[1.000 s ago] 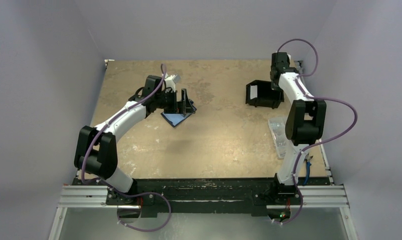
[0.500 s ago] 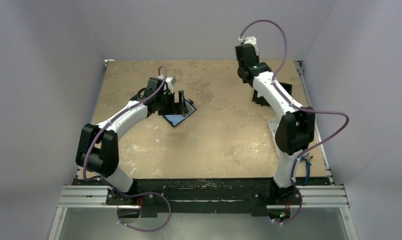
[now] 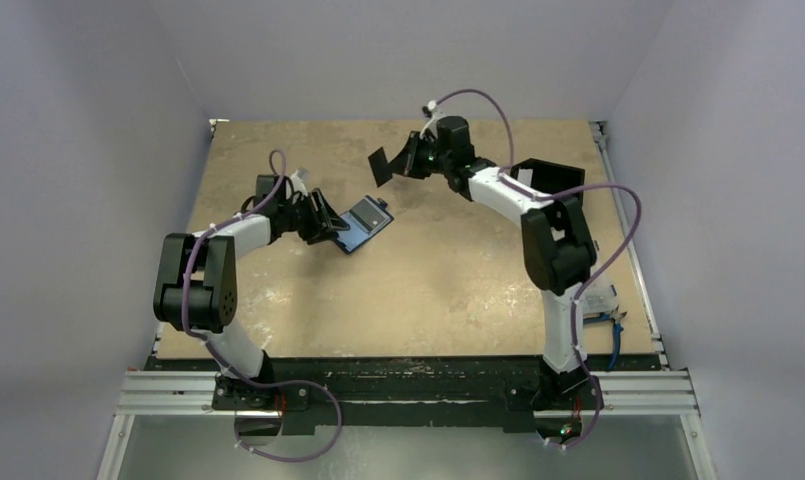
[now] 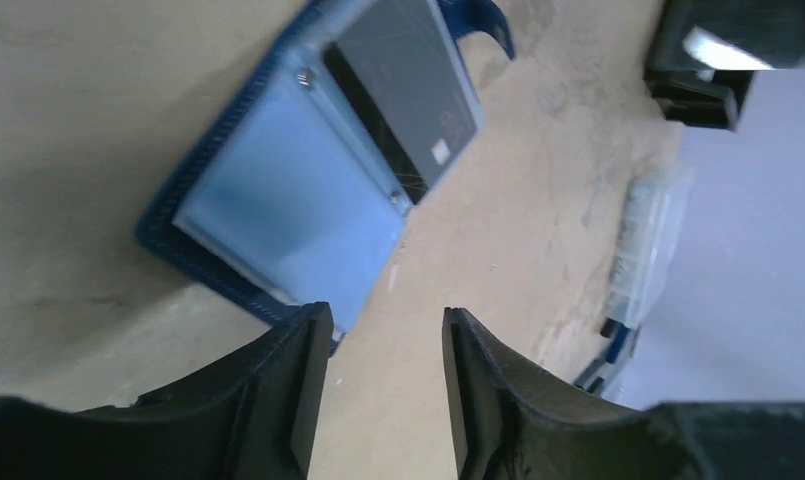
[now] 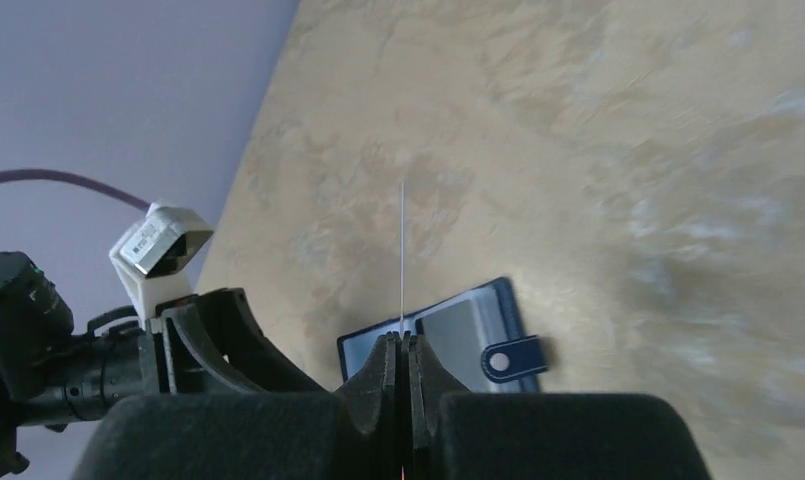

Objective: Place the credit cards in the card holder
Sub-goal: Pick up the credit card from the storage box, then insert the credit card into the card holder.

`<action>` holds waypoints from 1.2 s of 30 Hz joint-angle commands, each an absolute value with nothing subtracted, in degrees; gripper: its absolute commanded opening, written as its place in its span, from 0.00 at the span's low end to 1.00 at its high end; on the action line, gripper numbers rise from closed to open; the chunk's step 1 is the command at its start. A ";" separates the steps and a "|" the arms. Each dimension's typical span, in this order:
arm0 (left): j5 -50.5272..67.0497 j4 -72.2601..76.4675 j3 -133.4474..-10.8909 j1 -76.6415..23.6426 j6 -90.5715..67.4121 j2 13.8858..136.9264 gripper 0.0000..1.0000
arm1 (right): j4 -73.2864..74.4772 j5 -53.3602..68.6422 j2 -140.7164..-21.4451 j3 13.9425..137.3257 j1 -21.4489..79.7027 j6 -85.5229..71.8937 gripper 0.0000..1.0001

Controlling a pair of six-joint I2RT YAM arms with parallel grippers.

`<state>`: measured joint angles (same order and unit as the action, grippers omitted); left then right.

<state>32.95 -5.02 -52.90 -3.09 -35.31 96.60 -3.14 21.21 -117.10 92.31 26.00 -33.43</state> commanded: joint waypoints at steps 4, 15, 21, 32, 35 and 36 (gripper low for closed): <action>41.10 6.31 -50.66 -4.14 -39.68 97.33 0.45 | -16.16 35.88 -124.62 93.44 29.05 -40.10 0.00; 35.11 0.40 -51.76 -3.99 -36.83 104.54 0.27 | -13.55 36.57 -128.92 92.04 29.18 -30.22 0.00; 31.42 -5.38 -51.10 -3.97 -35.30 104.92 0.18 | -12.63 39.87 -130.97 93.00 29.17 -26.55 0.00; 29.44 -7.99 -51.16 -3.61 -36.12 107.21 0.00 | -13.37 43.89 -136.00 95.35 29.17 -26.05 0.00; 29.83 -7.70 -51.09 -3.52 -36.74 107.84 0.00 | -16.60 46.40 -136.69 93.88 29.10 -29.47 0.00; 29.90 -7.59 -51.02 -3.45 -36.96 107.96 0.00 | -17.21 47.00 -137.06 93.86 29.02 -30.76 0.00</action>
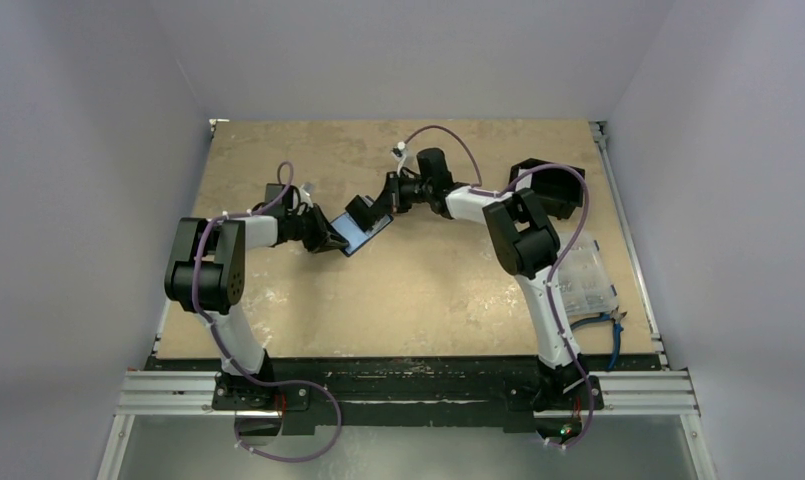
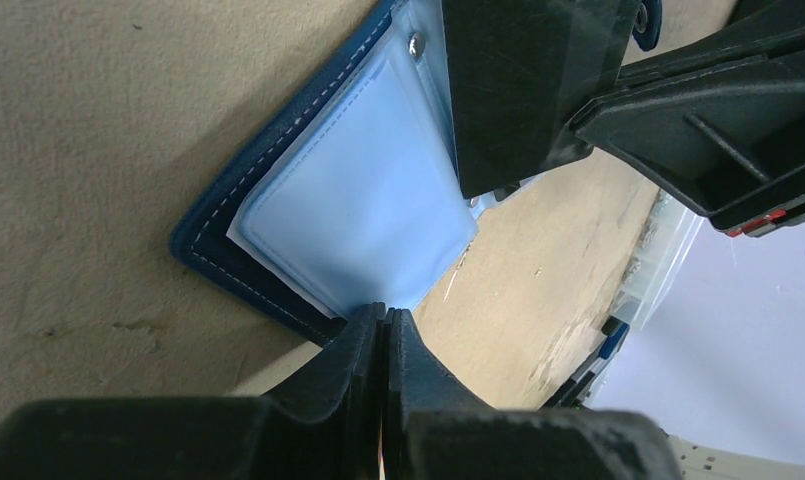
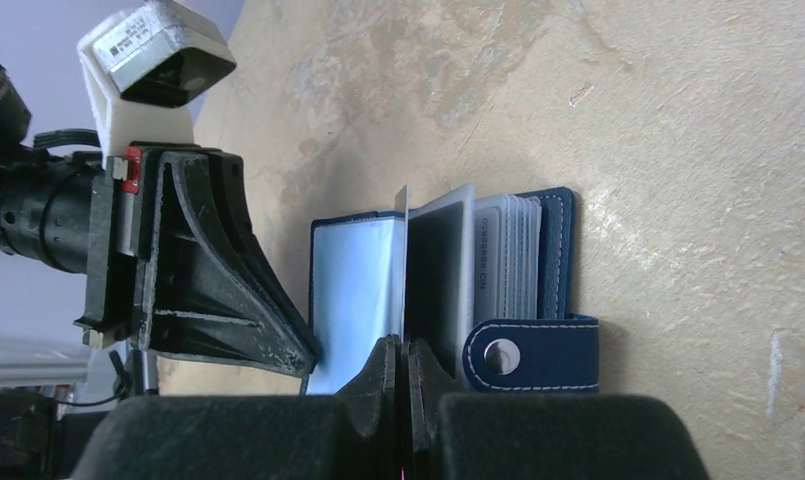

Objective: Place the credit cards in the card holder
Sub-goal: Insert the credit card into the card holder.

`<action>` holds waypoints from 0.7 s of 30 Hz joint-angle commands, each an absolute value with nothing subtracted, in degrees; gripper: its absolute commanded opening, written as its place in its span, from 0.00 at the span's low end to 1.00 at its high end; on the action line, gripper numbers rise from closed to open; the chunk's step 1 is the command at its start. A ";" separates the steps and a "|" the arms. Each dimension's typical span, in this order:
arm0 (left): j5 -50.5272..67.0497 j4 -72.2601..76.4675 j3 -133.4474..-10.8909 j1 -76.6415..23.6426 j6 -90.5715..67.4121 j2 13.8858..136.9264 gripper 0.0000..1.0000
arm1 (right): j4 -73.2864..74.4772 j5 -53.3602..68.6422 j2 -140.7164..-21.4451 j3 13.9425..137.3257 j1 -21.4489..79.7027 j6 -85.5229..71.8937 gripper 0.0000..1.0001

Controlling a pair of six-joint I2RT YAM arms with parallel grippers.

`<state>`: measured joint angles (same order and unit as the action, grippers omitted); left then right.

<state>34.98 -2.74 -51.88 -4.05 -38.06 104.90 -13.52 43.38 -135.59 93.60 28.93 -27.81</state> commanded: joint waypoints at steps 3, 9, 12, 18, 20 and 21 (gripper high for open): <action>29.93 -7.50 -50.96 -3.34 -37.17 108.06 0.00 | -17.81 48.43 -138.08 94.10 29.00 -33.83 0.00; 29.82 -7.60 -50.99 -3.35 -37.21 107.92 0.00 | -20.79 50.27 -139.15 92.62 28.27 -41.00 0.00; 29.75 -7.65 -51.01 -3.32 -37.25 108.00 0.00 | -22.77 51.92 -139.73 92.00 27.63 -44.71 0.00; 30.03 -7.47 -51.06 -3.32 -37.32 108.14 0.00 | -27.36 52.38 -140.18 91.19 26.94 -49.33 0.00; 30.06 -7.47 -51.03 -3.35 -37.35 108.27 0.00 | -26.51 51.48 -140.17 92.18 26.75 -48.66 0.00; 30.04 -7.47 -50.98 -3.36 -37.31 108.28 0.00 | -26.20 51.53 -140.23 92.89 26.65 -48.72 0.00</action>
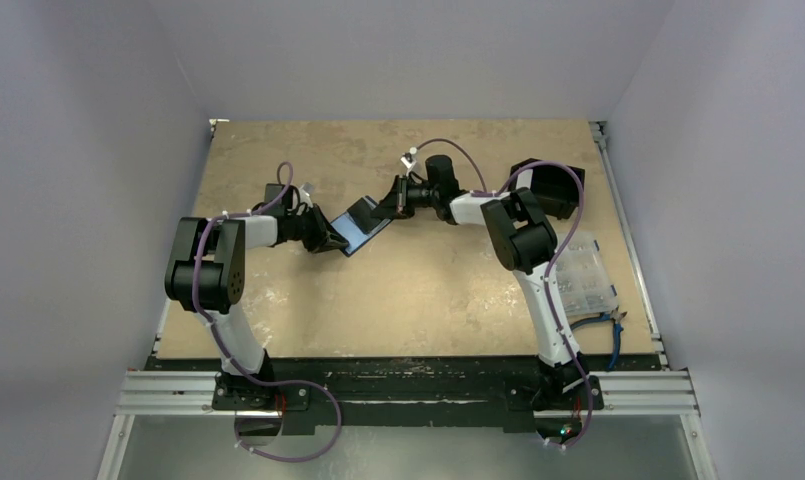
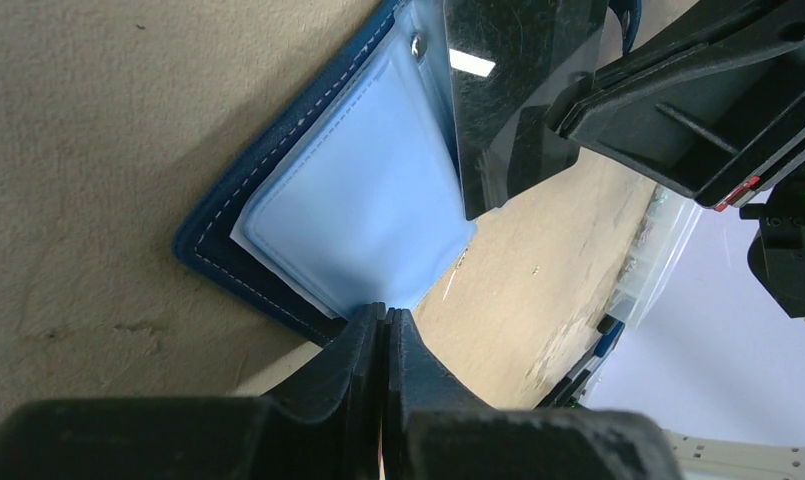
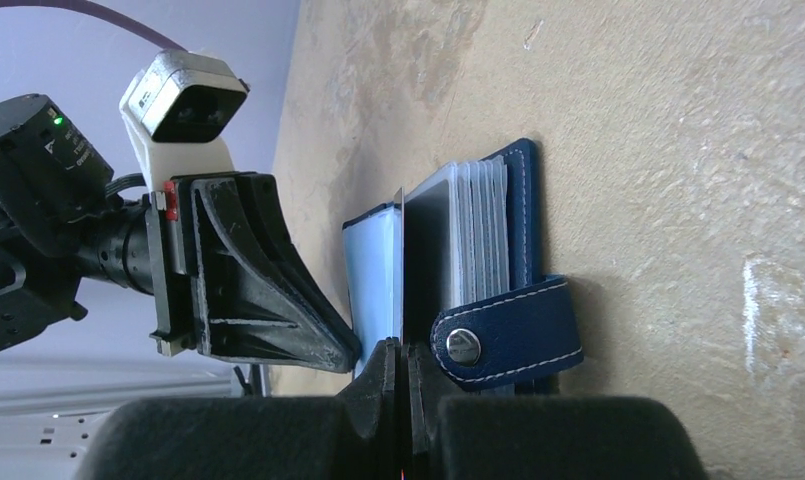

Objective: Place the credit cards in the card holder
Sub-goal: Insert the credit card into the card holder.

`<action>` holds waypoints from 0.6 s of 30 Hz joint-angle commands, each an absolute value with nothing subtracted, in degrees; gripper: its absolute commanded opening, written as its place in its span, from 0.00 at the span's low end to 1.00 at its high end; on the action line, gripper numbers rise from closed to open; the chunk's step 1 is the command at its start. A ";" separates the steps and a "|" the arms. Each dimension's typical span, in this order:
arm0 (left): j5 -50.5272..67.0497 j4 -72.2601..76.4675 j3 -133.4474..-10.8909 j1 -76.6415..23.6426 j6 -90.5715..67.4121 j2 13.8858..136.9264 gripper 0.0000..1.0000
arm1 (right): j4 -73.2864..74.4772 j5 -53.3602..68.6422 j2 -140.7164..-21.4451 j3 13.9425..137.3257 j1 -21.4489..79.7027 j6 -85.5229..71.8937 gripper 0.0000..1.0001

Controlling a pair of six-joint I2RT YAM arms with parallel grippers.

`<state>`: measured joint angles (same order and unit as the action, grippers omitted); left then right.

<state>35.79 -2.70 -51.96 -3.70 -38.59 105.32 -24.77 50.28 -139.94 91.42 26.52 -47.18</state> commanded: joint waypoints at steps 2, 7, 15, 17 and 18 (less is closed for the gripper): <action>30.10 -7.47 -50.98 -3.35 -37.25 108.31 0.00 | -25.66 51.99 -140.57 94.27 26.46 -49.10 0.00; 30.28 -7.30 -51.09 -3.29 -37.41 108.42 0.00 | -23.04 51.26 -141.74 96.12 26.50 -48.90 0.00; 30.40 -7.29 -51.12 -3.35 -37.43 108.28 0.00 | -15.74 48.84 -141.32 96.31 26.80 -40.83 0.00; 30.41 -7.29 -51.14 -3.35 -37.38 108.22 0.00 | -14.42 47.77 -141.26 96.34 26.76 -39.64 0.00; 30.37 -7.29 -51.12 -3.32 -37.38 108.20 0.00 | -14.29 47.77 -141.20 95.96 26.78 -39.48 0.00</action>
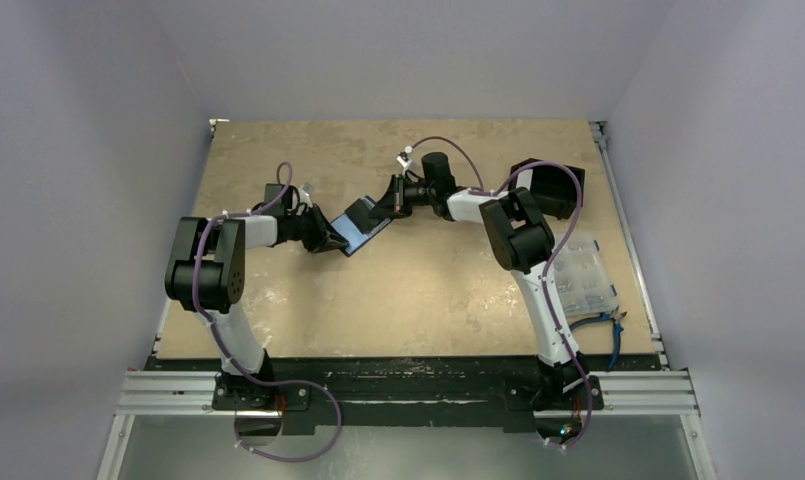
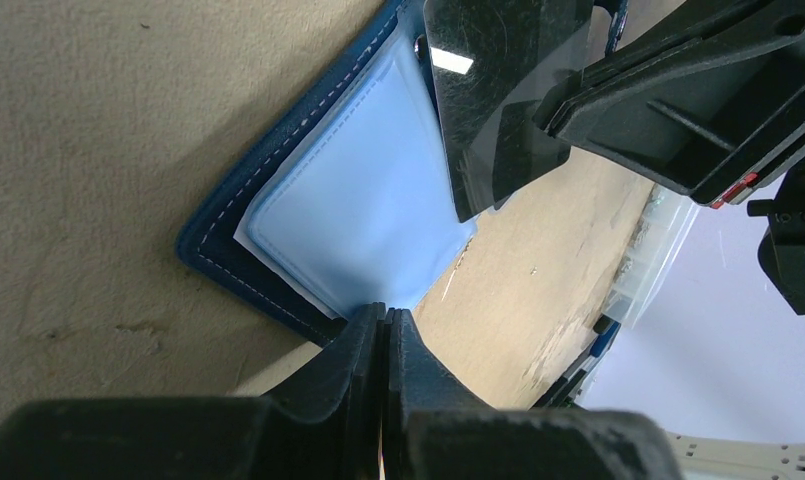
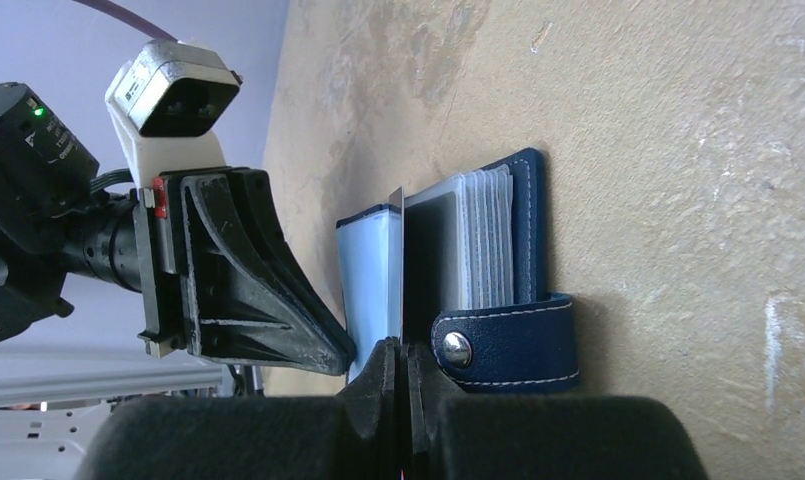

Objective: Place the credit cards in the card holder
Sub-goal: Insert the credit card into the card holder.

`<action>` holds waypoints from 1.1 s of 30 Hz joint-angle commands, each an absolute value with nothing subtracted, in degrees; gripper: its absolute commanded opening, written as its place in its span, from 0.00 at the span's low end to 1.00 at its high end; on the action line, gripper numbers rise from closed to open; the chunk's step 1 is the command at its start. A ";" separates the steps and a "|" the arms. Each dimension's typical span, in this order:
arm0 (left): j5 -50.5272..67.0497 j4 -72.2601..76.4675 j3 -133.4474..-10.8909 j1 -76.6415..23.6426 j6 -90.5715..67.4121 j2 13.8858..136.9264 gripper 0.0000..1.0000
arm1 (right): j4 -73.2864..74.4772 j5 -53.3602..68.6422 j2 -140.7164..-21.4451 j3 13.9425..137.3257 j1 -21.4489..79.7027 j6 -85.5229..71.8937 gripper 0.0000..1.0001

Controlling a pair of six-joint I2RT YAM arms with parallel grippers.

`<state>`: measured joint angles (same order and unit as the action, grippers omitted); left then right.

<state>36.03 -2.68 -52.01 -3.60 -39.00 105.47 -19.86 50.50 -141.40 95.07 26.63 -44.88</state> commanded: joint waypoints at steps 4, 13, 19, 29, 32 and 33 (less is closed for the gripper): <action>30.45 -7.16 -51.07 -3.36 -37.46 108.20 0.00 | -13.36 48.08 -140.82 94.46 27.01 -38.71 0.00; 30.44 -6.95 -51.04 -3.32 -37.73 108.32 0.00 | -11.11 48.08 -138.21 91.26 27.50 -39.80 0.00; 30.63 -6.78 -51.08 -3.37 -37.93 108.46 0.00 | -3.20 45.81 -136.99 93.80 27.92 -37.27 0.00; 31.01 -6.46 -51.11 -3.35 -38.11 108.71 0.00 | 9.55 44.23 -141.08 102.88 29.94 -31.39 0.00; 31.01 -6.51 -51.03 -3.36 -38.08 108.59 0.00 | 11.28 43.53 -141.48 104.24 30.05 -30.87 0.00; 31.02 -6.50 -51.03 -3.34 -38.07 108.62 0.00 | 11.85 43.39 -141.57 104.62 30.12 -30.65 0.00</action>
